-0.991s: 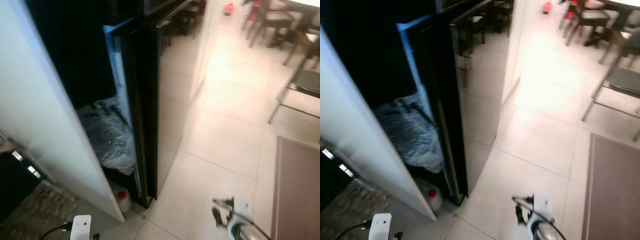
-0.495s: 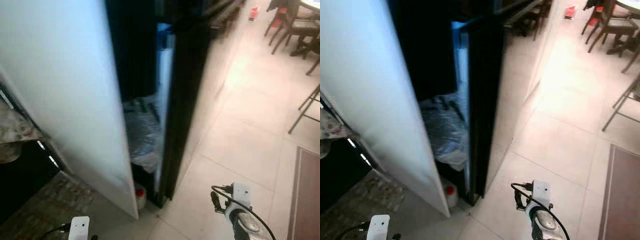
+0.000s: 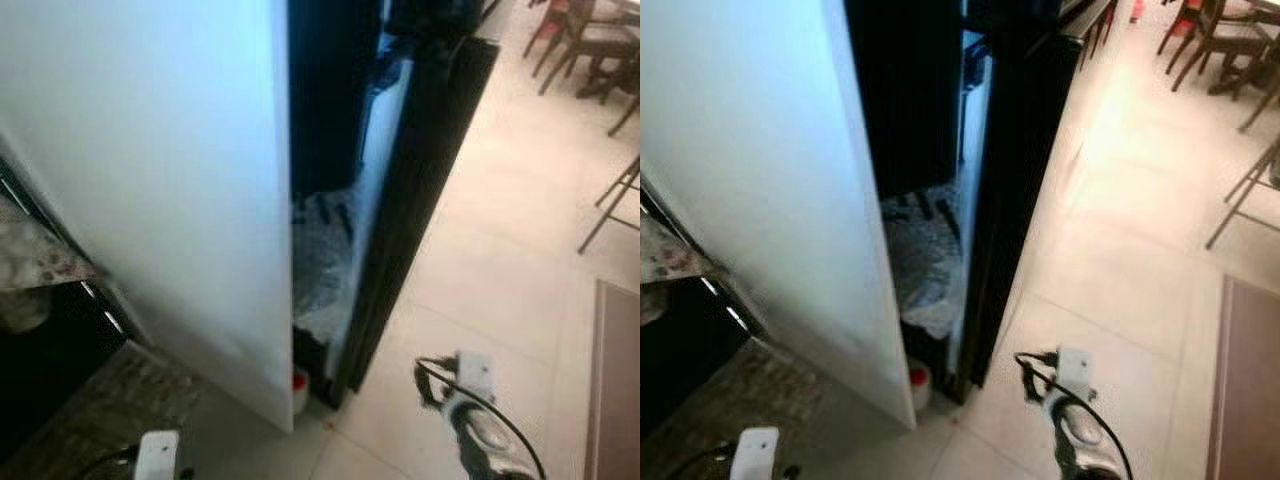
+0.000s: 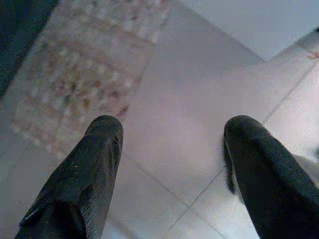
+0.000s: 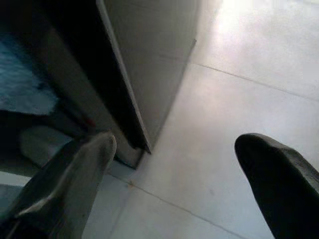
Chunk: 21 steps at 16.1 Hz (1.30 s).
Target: Restocking fridge
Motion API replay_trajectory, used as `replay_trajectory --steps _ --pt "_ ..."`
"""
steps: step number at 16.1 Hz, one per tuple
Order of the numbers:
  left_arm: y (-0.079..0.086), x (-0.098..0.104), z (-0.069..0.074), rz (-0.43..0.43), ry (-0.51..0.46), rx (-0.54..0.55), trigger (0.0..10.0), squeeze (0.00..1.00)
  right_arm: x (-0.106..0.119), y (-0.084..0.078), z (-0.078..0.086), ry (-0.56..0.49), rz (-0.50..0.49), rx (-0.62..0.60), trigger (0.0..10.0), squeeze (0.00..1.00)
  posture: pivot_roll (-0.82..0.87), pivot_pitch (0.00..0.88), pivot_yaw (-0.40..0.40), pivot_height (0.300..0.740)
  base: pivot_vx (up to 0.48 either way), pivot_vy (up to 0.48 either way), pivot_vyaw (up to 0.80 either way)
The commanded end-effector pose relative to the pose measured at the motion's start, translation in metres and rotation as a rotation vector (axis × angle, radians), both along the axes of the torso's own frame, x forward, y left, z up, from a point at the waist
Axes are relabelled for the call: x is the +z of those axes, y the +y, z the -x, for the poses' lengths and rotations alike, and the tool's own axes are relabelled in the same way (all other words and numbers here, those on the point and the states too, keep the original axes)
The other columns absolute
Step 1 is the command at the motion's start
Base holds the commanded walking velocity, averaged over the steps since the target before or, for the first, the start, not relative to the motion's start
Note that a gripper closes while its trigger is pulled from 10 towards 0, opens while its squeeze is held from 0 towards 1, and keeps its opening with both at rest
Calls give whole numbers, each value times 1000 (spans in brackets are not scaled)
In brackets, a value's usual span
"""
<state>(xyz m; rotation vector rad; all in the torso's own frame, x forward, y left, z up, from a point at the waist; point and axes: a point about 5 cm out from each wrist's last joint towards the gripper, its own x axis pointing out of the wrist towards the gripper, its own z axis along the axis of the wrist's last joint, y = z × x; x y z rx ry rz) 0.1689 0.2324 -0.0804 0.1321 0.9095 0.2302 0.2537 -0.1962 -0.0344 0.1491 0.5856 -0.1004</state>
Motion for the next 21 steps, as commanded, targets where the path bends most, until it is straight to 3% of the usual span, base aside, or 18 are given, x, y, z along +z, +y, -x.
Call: replay_trajectory --steps 1,3,5,7,11,17,21 --pt "-6 -3 3 9 16 -11 10000 0 3 -8 -1 -19 23 -18 10000 0 -120 51 5 740 0 0 0" --pt "-8 -3 2 8 10 -19 10000 0 20 -14 -16 -136 62 -40 10000 0 -119 52 5 740 0 0 0" --pt "-8 -3 3 7 14 -20 10000 0 29 -19 -22 -183 97 -47 10000 0 -121 53 6 740 0 0 0" --pt "-8 -3 2 6 15 -24 10000 0 50 -21 -37 -307 95 0 10000 0 -122 52 6 740 0 0 0" --pt "-9 -2 0 2 10 -30 10000 0 77 -8 -57 -438 31 183 10000 0 -123 52 7 740 0 0 0" --pt "-10 -1 -2 -4 2 -38 10000 0 120 12 -78 -583 3 558 10000 0 -121 54 9 740 0 0 0" --pt "-10 -1 -2 -7 -3 -37 10000 0 134 24 -80 -599 -28 757 10000 0 -120 53 11 740 0 0 0"
